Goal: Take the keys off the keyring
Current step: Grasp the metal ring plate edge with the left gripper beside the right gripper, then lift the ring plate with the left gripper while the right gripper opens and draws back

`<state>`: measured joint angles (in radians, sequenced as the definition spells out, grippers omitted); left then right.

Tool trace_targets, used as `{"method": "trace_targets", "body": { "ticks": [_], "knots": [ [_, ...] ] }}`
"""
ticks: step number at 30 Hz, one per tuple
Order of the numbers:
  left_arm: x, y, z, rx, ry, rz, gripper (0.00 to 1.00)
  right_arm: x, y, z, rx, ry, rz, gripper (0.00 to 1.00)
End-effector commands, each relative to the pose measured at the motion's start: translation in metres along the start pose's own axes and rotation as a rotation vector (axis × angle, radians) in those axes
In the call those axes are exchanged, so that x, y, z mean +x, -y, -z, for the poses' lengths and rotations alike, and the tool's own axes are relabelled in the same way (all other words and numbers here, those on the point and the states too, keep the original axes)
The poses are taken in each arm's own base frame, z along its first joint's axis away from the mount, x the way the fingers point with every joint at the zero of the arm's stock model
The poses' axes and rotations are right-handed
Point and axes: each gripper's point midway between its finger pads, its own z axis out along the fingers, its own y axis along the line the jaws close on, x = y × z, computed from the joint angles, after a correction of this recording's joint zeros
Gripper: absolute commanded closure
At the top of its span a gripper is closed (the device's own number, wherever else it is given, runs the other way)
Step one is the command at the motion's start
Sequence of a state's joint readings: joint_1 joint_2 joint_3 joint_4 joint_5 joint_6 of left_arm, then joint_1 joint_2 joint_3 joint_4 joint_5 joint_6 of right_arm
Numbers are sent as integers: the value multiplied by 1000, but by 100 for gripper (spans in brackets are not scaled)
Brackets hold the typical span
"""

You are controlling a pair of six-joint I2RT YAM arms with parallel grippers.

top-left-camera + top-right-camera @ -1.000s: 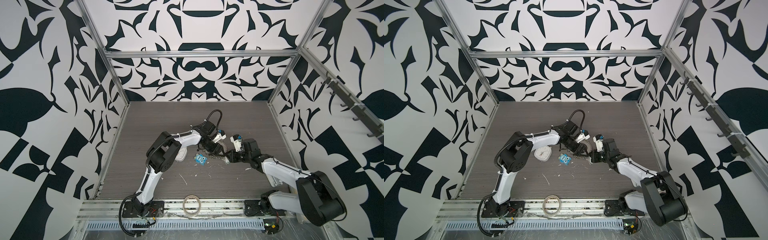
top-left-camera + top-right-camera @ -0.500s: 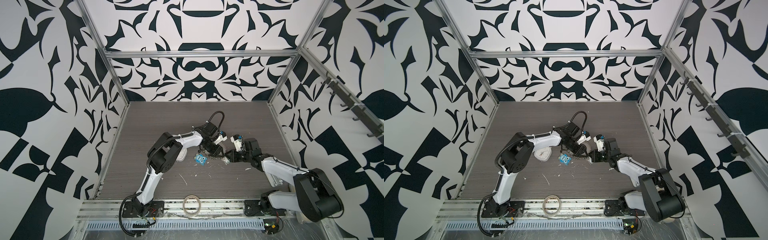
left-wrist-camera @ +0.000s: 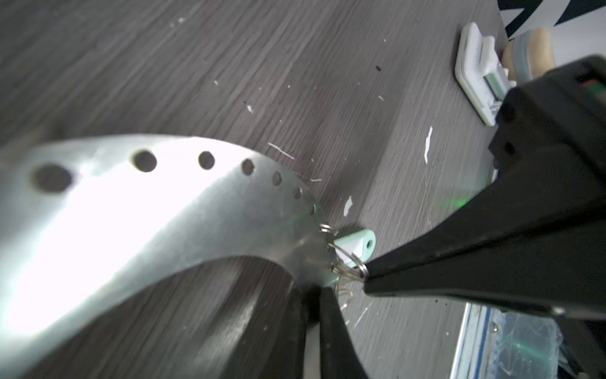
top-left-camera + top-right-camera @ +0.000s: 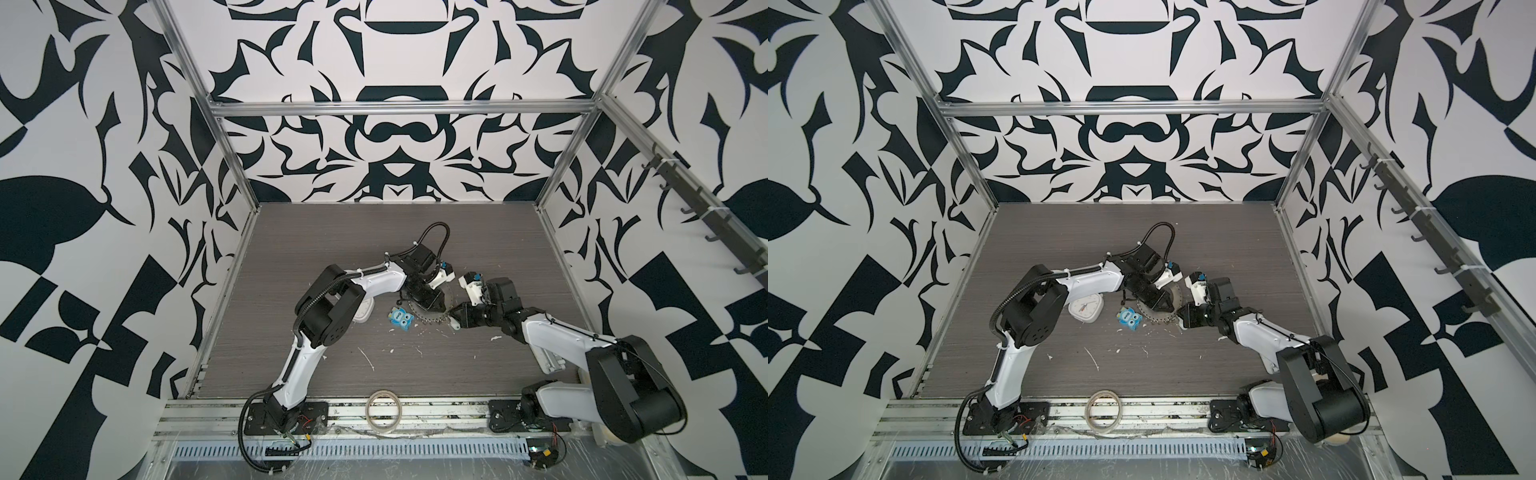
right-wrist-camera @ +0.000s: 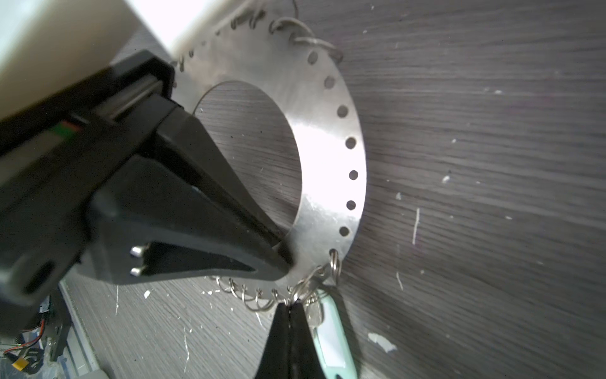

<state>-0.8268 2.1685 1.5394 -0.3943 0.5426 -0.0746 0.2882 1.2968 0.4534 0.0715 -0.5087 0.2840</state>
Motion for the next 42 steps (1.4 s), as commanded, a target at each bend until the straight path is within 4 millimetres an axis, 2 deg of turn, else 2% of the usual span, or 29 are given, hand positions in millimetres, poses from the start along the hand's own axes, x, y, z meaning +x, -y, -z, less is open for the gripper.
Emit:
{"method": "trace_targets", "body": {
  "ticks": [1,3,7,10,13,18,22,30,35,38,42],
  "knots": [
    [-5,4,6,8,-3,6,97,-19,-5,7,3,50,46,100],
    [-7,5,10,6,4,11,100,-22,-6,9,10,65,54,100],
    [-16,8,24,9,34,27,100,-24,-9,13,5,83,69,100],
    [-22,9,34,7,54,28,100,-27,-12,17,-3,97,84,95],
    [-26,9,44,1,66,29,100,-35,-18,24,-6,127,103,83],
    [-33,10,63,-27,80,22,100,-58,-30,51,6,218,138,73],
    [-42,14,85,-70,89,-1,100,-80,-45,74,-1,299,174,71],
    [-55,38,132,-99,97,-42,100,-107,-83,116,-81,544,353,73],
    [-60,59,163,-103,88,-55,100,-108,-99,141,-97,720,528,72],
    [-61,70,179,-108,81,-63,100,-105,-102,146,-88,751,600,72],
    [-64,84,199,-114,94,-80,100,-103,-115,144,-160,739,647,69]
  ]
}}
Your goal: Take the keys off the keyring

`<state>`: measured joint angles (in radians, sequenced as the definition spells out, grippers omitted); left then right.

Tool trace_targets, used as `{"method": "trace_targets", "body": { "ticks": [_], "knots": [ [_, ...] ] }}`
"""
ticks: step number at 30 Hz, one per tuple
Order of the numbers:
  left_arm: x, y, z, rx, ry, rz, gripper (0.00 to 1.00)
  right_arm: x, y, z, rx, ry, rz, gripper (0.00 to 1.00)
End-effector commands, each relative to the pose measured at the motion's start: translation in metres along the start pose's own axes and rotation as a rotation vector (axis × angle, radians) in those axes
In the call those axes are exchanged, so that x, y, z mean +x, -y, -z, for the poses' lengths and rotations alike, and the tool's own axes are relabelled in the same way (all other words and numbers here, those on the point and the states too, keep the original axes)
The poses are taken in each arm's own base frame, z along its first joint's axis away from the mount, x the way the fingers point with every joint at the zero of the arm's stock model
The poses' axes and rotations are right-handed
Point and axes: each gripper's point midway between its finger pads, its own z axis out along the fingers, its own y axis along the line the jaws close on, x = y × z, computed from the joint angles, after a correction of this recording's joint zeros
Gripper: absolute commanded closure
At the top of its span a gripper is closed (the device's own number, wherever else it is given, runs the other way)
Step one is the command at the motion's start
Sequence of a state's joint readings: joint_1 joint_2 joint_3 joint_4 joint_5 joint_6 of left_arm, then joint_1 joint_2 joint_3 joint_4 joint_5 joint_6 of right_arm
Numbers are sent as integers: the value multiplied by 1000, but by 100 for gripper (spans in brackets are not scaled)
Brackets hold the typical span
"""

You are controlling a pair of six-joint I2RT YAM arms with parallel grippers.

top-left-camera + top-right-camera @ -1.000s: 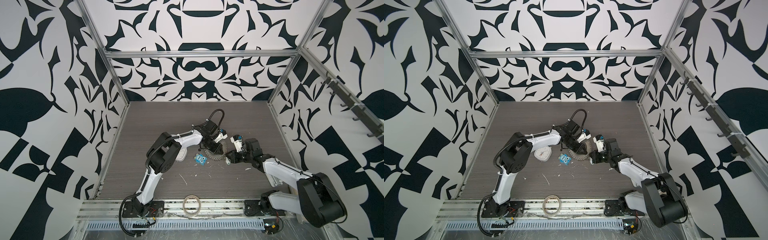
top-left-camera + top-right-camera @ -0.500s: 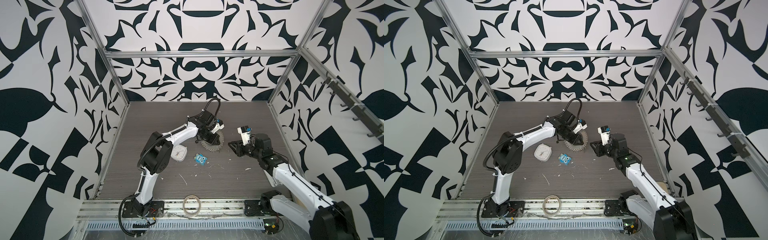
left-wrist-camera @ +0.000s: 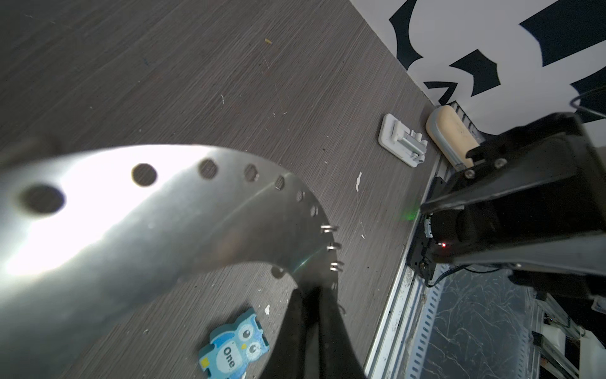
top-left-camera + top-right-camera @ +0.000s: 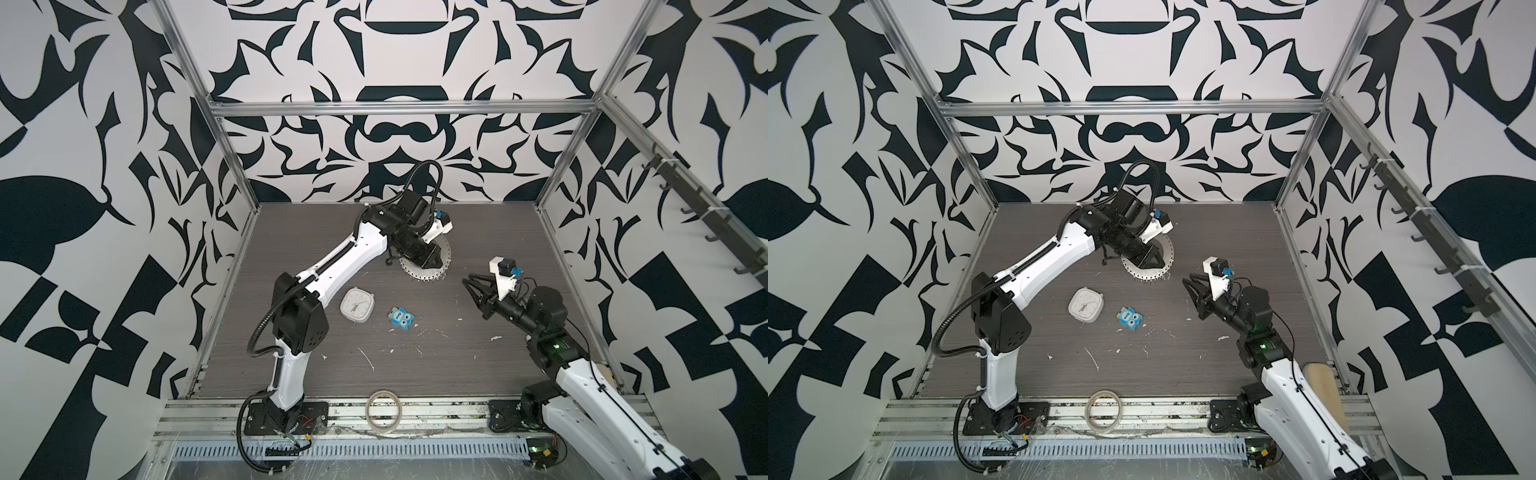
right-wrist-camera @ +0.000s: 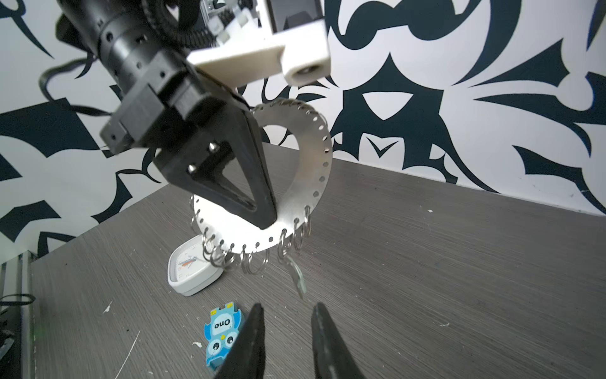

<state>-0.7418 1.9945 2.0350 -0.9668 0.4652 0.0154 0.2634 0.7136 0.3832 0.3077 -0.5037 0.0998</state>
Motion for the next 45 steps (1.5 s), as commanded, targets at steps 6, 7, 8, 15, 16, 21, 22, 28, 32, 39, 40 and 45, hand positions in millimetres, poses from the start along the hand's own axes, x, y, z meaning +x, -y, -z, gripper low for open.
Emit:
{"method": "trace_targets", "body": {
  "ticks": [6,7,8,15,16,21,22,28,32,39,40,45],
  "knots": [
    [1,34,59,5,-7,-18,100,-33,-23,-8,-147,123,126,61],
    [0,37,63,7,-3,-20,100,-35,-25,-10,-164,122,123,60],
    [-1,40,67,8,1,-23,100,-37,-28,-13,-187,116,117,59],
    [-6,50,86,-3,36,-45,100,-51,-44,-26,-304,105,78,55],
    [-6,50,88,-3,37,-44,100,-55,-46,-28,-318,109,73,55],
    [-6,54,92,-1,45,-46,100,-69,-55,-33,-379,130,50,55],
    [-6,54,93,-1,46,-45,100,-69,-56,-36,-388,121,48,54],
    [-7,56,96,-2,55,-50,100,-66,-61,-47,-437,91,51,65],
    [-7,57,98,-5,62,-51,100,-64,-64,-51,-456,74,51,78],
    [-6,57,99,-6,67,-48,100,-64,-64,-49,-435,68,79,98],
    [-6,57,99,-6,67,-48,100,-63,-63,-49,-431,63,81,100],
    [-3,54,96,-10,68,-48,100,-57,-62,-40,-385,-16,102,100]
  ]
}}
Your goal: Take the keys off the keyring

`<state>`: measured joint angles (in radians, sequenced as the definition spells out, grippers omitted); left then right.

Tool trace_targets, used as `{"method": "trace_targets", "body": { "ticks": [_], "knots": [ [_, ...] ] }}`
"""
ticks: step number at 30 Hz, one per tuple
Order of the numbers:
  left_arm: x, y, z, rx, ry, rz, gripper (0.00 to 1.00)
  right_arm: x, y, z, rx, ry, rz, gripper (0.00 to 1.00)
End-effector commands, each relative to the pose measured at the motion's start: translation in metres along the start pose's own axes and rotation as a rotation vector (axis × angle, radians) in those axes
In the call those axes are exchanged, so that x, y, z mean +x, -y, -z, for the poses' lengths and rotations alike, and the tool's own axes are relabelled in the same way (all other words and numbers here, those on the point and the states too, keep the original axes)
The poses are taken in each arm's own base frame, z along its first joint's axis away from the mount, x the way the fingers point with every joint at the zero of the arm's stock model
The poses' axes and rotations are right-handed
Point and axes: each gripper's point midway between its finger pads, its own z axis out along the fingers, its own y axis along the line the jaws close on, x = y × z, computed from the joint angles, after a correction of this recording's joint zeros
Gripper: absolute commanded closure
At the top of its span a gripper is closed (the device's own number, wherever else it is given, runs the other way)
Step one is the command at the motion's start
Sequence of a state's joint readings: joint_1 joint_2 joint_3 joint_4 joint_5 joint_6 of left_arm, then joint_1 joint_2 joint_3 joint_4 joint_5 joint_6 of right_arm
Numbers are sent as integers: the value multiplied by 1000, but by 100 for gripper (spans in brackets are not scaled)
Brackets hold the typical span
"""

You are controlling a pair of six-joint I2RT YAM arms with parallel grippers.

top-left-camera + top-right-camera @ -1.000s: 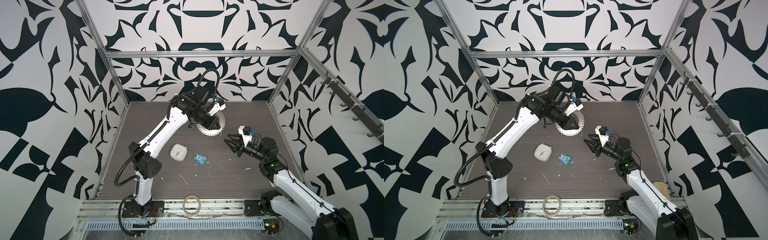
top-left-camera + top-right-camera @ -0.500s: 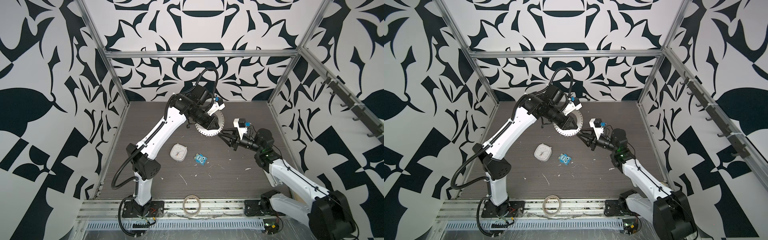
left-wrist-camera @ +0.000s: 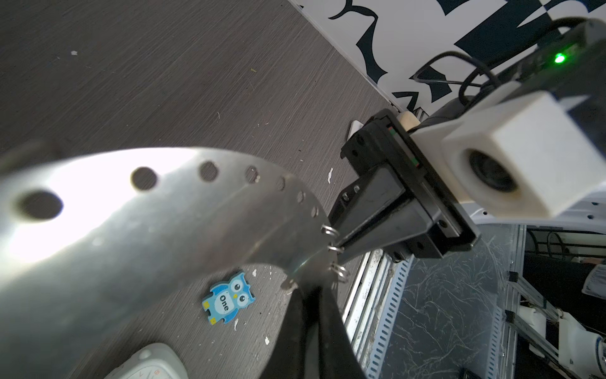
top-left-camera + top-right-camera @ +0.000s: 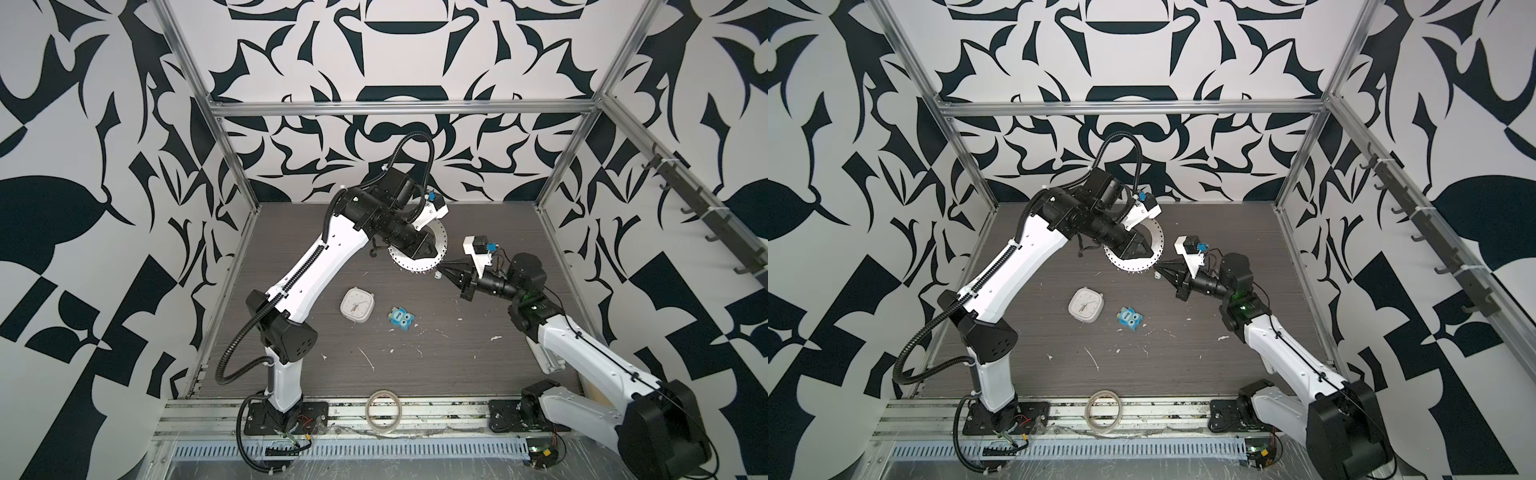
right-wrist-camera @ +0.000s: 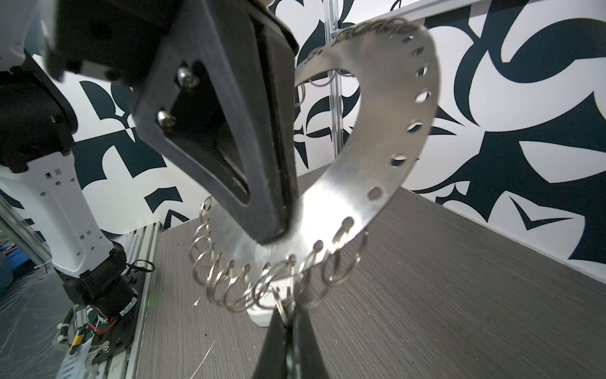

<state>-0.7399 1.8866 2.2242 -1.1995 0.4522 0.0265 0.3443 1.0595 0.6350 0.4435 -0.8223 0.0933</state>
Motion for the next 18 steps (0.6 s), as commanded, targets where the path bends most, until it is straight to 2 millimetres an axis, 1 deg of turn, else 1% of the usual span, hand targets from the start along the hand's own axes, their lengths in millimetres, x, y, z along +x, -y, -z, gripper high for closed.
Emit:
{"method": "trace_targets", "body": {
  "ticks": [1,5,8,11,14,16,18],
  "knots": [
    [5,6,12,6,14,-5,100,-14,-9,11,34,-36,75,100],
    [6,4,8,13,25,-8,100,-13,-18,24,55,-127,105,100],
    [7,1,3,25,33,0,100,-18,-30,28,11,-177,94,100],
    [6,-3,-1,41,51,12,100,-28,-42,30,-44,-204,63,100],
    [4,-8,-5,74,91,30,100,-43,-49,29,-81,-196,49,100],
    [5,-13,-8,80,110,39,89,-52,-48,27,-86,-193,53,100],
    [5,-17,-8,87,132,47,81,-57,-45,24,-86,-196,55,100]
  ]
}}
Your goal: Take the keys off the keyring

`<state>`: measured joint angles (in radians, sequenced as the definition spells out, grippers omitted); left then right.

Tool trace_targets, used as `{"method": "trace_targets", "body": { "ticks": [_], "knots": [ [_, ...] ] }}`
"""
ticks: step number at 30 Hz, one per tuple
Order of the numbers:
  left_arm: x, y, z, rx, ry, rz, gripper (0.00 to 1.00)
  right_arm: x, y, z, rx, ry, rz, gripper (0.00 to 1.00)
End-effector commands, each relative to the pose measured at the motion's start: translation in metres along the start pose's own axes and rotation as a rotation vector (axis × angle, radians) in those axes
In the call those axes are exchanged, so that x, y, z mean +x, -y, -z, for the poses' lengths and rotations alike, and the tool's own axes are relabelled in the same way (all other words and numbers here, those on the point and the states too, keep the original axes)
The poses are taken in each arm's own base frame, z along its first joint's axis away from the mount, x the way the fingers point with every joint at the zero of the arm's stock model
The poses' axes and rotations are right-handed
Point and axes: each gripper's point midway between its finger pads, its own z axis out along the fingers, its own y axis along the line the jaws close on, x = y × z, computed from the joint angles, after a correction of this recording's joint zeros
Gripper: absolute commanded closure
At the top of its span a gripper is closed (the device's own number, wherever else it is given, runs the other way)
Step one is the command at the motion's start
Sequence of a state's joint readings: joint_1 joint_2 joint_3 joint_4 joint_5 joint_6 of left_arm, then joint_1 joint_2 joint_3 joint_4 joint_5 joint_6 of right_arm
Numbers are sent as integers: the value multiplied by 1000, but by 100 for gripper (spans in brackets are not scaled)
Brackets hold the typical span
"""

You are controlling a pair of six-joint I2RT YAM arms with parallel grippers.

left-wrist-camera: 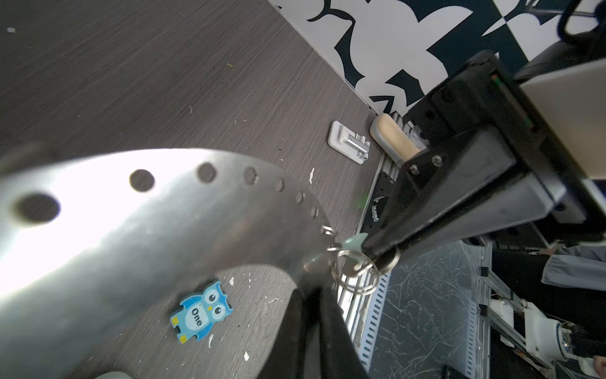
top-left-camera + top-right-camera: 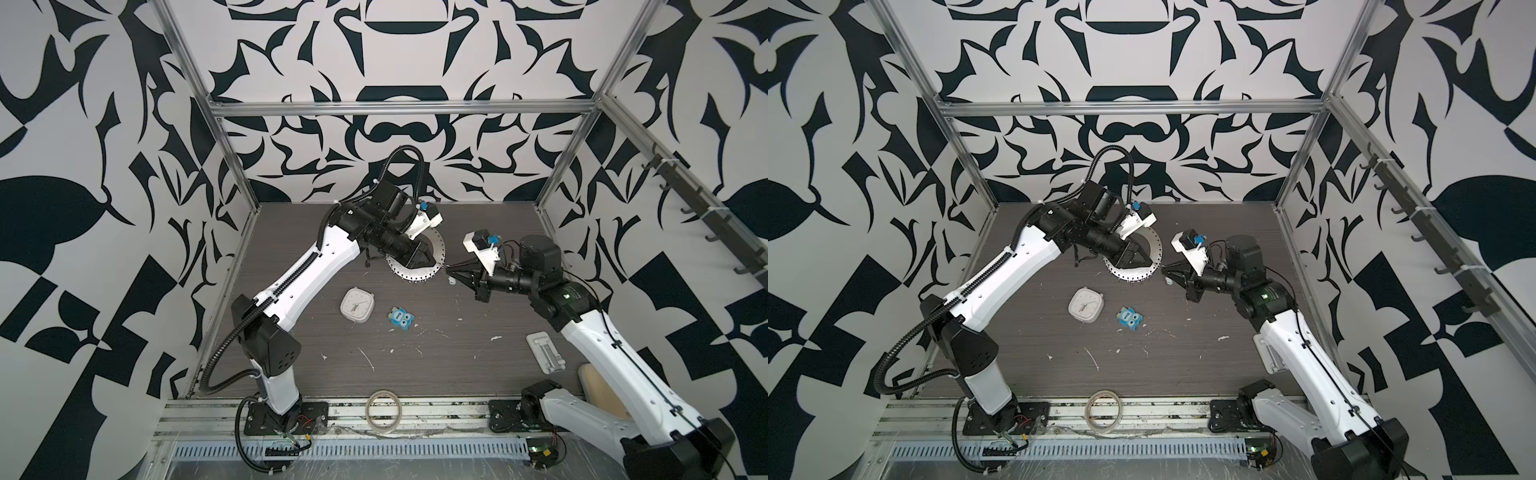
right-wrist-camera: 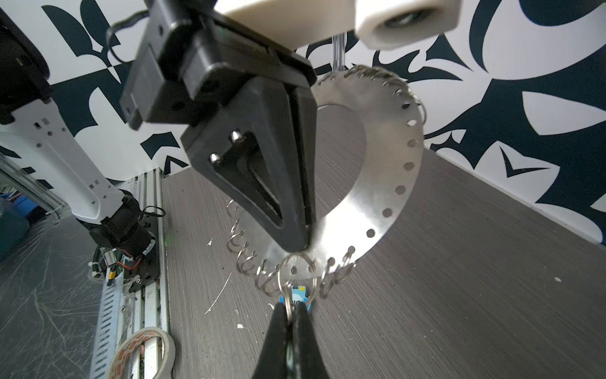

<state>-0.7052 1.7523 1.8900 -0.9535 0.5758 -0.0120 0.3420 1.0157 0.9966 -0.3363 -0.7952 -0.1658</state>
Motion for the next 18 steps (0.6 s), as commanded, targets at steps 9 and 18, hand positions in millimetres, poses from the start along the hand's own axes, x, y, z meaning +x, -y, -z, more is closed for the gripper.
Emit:
{"method": "trace_targets", "body": {
  "ticks": [9,18],
  "knots": [
    [-12,-29,17,-16,175,-26,53,-41,-12,5,-90,7,70,100],
    [-10,-10,30,4,403,-328,51,-44,-7,4,-85,-20,73,100]
  ]
}}
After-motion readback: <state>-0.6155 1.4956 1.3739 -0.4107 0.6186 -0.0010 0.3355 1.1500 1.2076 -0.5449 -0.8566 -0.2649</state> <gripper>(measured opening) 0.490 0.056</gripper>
